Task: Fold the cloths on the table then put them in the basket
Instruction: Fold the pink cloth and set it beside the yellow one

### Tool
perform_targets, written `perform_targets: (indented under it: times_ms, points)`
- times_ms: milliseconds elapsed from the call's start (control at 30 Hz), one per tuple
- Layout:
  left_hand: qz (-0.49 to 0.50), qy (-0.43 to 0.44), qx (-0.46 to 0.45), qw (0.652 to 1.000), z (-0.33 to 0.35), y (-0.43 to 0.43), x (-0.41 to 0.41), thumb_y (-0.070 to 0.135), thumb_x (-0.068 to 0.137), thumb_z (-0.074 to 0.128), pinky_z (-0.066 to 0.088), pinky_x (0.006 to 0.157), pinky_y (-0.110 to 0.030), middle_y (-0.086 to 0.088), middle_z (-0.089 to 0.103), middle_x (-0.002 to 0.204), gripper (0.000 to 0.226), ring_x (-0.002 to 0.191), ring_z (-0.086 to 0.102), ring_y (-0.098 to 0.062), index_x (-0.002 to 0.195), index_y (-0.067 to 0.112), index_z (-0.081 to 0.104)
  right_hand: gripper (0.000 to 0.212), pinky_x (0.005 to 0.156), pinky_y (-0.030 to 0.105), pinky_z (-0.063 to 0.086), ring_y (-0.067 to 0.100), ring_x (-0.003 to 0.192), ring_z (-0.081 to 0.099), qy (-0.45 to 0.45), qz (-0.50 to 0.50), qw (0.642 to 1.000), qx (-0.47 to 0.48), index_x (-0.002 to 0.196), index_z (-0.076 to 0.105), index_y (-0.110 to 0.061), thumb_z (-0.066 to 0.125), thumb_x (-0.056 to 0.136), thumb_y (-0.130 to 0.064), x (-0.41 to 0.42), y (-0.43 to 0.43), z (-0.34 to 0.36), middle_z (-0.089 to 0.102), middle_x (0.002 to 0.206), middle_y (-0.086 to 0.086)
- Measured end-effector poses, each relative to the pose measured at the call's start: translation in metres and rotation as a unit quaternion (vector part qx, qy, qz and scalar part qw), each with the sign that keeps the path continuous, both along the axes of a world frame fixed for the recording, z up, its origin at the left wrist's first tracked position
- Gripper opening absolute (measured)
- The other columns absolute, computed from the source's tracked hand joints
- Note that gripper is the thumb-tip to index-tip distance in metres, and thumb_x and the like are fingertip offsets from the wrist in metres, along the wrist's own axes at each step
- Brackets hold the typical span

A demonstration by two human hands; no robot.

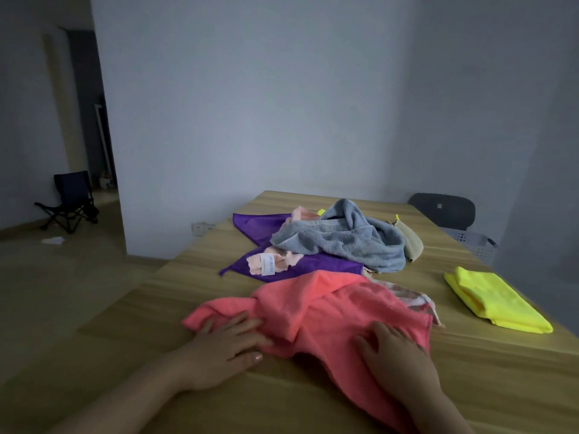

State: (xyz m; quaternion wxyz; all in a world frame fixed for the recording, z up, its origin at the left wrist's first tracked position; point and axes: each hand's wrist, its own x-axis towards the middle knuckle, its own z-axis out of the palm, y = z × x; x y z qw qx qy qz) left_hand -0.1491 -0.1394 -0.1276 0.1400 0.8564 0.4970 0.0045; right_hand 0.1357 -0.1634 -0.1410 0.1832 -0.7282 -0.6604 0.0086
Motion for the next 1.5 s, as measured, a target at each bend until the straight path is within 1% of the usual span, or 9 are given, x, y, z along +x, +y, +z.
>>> perform_targets:
  times_ms: [100, 200, 433, 533, 633, 933, 1067, 1300, 1500]
  points:
    - [0.059, -0.125, -0.018, 0.990, 0.008, 0.001, -0.013, 0.040, 0.098, 0.037, 0.012, 0.117, -0.029, 0.018, 0.017, 0.153, 0.038, 0.140, 0.015, -0.001, 0.135, 0.035, 0.046, 0.026, 0.104, 0.031, 0.032, 0.015, 0.125, 0.043, -0.004, -0.001, 1.000, -0.002, 0.106, 0.050, -0.029, 0.039, 0.092, -0.047, -0.001, -0.003, 0.000, 0.053, 0.130, -0.007]
    - [0.124, -0.166, 0.171, 0.963, 0.009, -0.001, -0.006, 0.044, 0.090, 0.052, 0.038, 0.087, -0.016, 0.015, 0.056, 0.108, 0.030, 0.101, 0.051, -0.004, 0.108, 0.026, 0.068, 0.030, 0.104, 0.031, 0.032, 0.011, 0.123, 0.044, 0.005, 0.009, 1.000, 0.013, 0.110, 0.052, -0.031, 0.041, 0.091, -0.051, -0.004, -0.007, 0.001, 0.053, 0.129, -0.011]
    - [0.067, -0.023, 0.141, 0.987, -0.014, -0.011, 0.016, 0.065, 0.084, 0.043, 0.027, 0.107, -0.026, 0.016, 0.030, 0.145, 0.058, 0.133, 0.027, -0.005, 0.136, 0.040, 0.038, 0.036, 0.103, 0.027, 0.030, 0.007, 0.125, 0.041, -0.014, 0.079, 0.996, -0.041, 0.118, 0.049, -0.039, 0.043, 0.088, -0.057, -0.006, -0.013, 0.004, 0.049, 0.131, -0.017]
    - [0.075, -0.005, 0.128, 0.989, 0.008, -0.014, 0.017, 0.076, 0.075, 0.040, 0.040, 0.081, -0.028, 0.016, 0.051, 0.111, 0.049, 0.103, 0.047, -0.006, 0.101, 0.038, 0.055, 0.021, 0.086, 0.030, 0.039, 0.014, 0.103, 0.057, 0.021, 0.039, 0.997, -0.063, 0.077, 0.045, -0.031, 0.048, 0.086, -0.049, -0.007, -0.014, 0.018, 0.058, 0.095, -0.012]
    - [0.051, 0.030, 0.129, 0.990, 0.026, -0.017, 0.025, 0.081, 0.070, 0.041, 0.033, 0.062, -0.028, 0.015, 0.050, 0.084, 0.053, 0.080, 0.048, -0.009, 0.076, 0.029, 0.048, 0.023, 0.090, 0.034, 0.040, 0.019, 0.102, 0.059, -0.012, -0.012, 0.998, -0.055, 0.080, 0.050, -0.024, 0.042, 0.088, -0.044, -0.016, -0.008, 0.022, 0.064, 0.104, -0.005]
    - [-0.125, -0.002, 0.217, 0.968, 0.015, -0.019, 0.039, 0.057, 0.080, 0.054, 0.022, 0.101, -0.026, 0.019, 0.018, 0.140, 0.065, 0.126, 0.019, -0.005, 0.134, 0.054, 0.019, 0.014, 0.079, 0.030, 0.036, 0.020, 0.102, 0.052, 0.003, 0.021, 0.998, 0.059, 0.081, 0.046, -0.025, 0.043, 0.090, -0.035, -0.034, 0.010, 0.006, 0.062, 0.103, -0.004]
    - [-0.143, -0.038, 0.227, 0.962, 0.020, -0.010, 0.048, 0.028, 0.090, 0.045, 0.035, 0.100, -0.030, 0.018, 0.045, 0.133, 0.038, 0.121, 0.039, -0.008, 0.124, 0.042, 0.052, 0.029, 0.080, 0.030, 0.035, 0.020, 0.099, 0.048, 0.051, 0.017, 0.996, 0.066, 0.065, 0.032, -0.027, 0.046, 0.090, -0.035, -0.028, 0.011, -0.003, 0.062, 0.100, -0.004]
    - [0.111, -0.293, 0.261, 0.913, 0.062, 0.044, 0.033, 0.004, 0.083, 0.053, 0.041, 0.074, -0.023, 0.005, 0.070, 0.096, 0.032, 0.094, 0.063, -0.018, 0.098, 0.027, 0.069, 0.018, 0.078, 0.029, 0.036, 0.021, 0.097, 0.050, 0.081, 0.024, 0.993, 0.084, 0.074, 0.046, -0.023, 0.049, 0.088, -0.033, -0.024, 0.014, -0.006, 0.064, 0.096, -0.002]
    - [0.319, -0.128, 0.199, 0.918, 0.049, 0.070, 0.006, 0.009, 0.087, 0.048, 0.040, 0.095, -0.039, -0.011, 0.038, 0.137, 0.059, 0.119, 0.044, -0.035, 0.141, 0.024, 0.028, 0.020, 0.079, 0.029, 0.036, 0.021, 0.098, 0.050, 0.094, 0.023, 0.992, 0.086, 0.072, 0.044, -0.024, 0.049, 0.088, -0.034, -0.024, 0.015, -0.008, 0.063, 0.096, -0.003]
